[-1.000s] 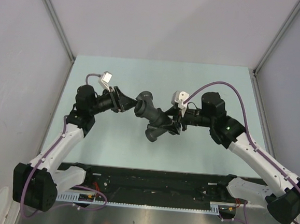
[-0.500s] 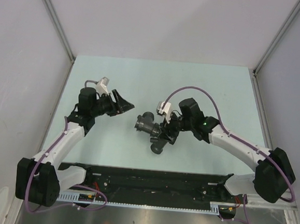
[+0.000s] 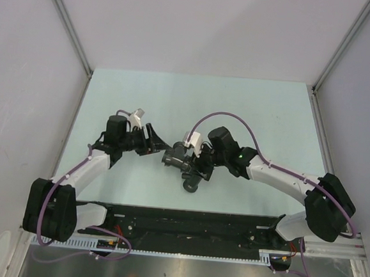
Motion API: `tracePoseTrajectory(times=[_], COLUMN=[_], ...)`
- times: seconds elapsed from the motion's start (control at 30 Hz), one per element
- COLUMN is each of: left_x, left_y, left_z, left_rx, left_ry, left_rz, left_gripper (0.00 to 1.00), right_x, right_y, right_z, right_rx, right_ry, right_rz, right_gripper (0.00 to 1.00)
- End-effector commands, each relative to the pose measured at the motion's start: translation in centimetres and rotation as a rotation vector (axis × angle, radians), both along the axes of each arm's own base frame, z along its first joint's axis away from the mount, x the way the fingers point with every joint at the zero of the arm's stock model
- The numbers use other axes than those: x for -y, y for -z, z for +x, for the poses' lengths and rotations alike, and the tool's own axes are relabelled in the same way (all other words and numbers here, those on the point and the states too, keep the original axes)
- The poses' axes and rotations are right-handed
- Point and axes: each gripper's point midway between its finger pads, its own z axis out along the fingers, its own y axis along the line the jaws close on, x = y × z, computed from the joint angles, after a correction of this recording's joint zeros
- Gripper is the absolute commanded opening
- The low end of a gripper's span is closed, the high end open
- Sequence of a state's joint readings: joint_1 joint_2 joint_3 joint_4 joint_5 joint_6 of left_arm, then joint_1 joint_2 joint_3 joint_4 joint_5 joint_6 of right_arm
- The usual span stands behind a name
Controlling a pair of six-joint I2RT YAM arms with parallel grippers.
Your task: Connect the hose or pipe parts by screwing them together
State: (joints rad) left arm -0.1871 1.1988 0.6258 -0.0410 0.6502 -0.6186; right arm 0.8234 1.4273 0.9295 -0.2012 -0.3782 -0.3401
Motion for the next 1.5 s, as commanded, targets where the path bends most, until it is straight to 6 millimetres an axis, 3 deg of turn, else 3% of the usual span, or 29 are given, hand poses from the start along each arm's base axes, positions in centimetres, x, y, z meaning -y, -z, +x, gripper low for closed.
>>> tracePoseTrajectory(times=[0.0,0.2,0.4,0.63,0.77,0.87,0.9,1.07,1.27,1.47], left_x=[1.3,2.6,3.4,3.4,3.6,3.8,3.9,3.6,3.6,3.7], left_y=[0.4,-0.1,1.0,1.2,2.8,3.6,3.6,6.3,7.6,7.5], left_z=[-1.6,-2.7,-3.7,-4.0,-5.1,-5.7,-5.6,-6.4,-7.3,-8.1], left_rx=[0.005,0.017,-0.018,-0.014,-0.059,-0.072,-0.06,-0.139,-0.149,-0.131], left_ry=[0.096,0.163,0.203,0.206,0.213,0.217,0.214,0.163,0.148,0.14], left_rz=[-0.015,-0.03,-0.03,-0.029,-0.017,-0.016,-0.023,-0.008,0.009,0.008], left_gripper=[0.69,0.71,0.69,0.54,0.51,0.4,0.29,0.13,0.09,0.09], right_x=[-1.1,-1.4,-1.7,-1.8,-1.7,-1.9,-2.0,-2.2,-1.6,-1.9], right_y=[-1.0,-0.5,-0.9,-0.7,0.0,0.4,0.4,1.9,3.6,4.2], right_z=[1.3,0.8,0.4,-0.4,-1.2,-1.4,-1.5,-2.0,-2.0,-3.5], right_rx=[0.059,0.044,0.052,0.015,-0.014,-0.037,-0.045,-0.105,-0.177,-0.251], right_ry=[0.03,0.012,0.004,-0.01,0.006,0.028,0.028,0.025,0.068,0.035], right_rz=[0.057,0.077,0.096,0.098,0.066,0.062,0.064,0.045,0.012,0.008], right_gripper=[0.0,0.0,0.0,0.0,0.0,0.04,0.06,0.07,0.12,0.2])
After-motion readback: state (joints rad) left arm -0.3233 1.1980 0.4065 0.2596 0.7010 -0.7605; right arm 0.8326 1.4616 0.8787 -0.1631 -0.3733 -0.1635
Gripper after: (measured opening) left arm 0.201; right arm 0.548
